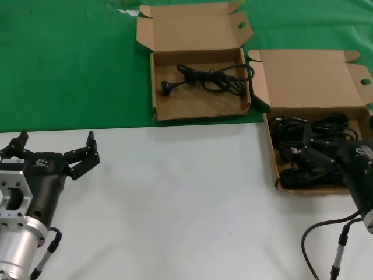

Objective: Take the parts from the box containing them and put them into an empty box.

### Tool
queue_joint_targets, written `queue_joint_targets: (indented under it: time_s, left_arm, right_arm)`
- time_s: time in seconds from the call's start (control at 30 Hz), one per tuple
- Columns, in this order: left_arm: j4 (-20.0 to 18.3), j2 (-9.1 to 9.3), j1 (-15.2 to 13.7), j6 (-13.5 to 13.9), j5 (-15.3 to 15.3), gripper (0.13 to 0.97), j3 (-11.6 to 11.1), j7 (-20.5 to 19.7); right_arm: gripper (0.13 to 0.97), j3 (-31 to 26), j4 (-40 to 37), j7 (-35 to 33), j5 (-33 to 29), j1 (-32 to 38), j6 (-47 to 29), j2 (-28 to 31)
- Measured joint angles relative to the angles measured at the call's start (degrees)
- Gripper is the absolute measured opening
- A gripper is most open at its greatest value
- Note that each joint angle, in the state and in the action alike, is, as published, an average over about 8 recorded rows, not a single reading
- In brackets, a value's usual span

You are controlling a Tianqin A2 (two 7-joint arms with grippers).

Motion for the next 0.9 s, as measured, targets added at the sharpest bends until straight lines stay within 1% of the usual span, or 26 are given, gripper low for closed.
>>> queue_joint_targets:
  time_s: [0.9]
  left_arm:
    - [0.0,0.00,0.0,0.0,0.0,0.966,0.0,0.0]
  right_arm:
    - [0.966,0.0,0.0,0.0,0.0,0.0,0.0,0.0]
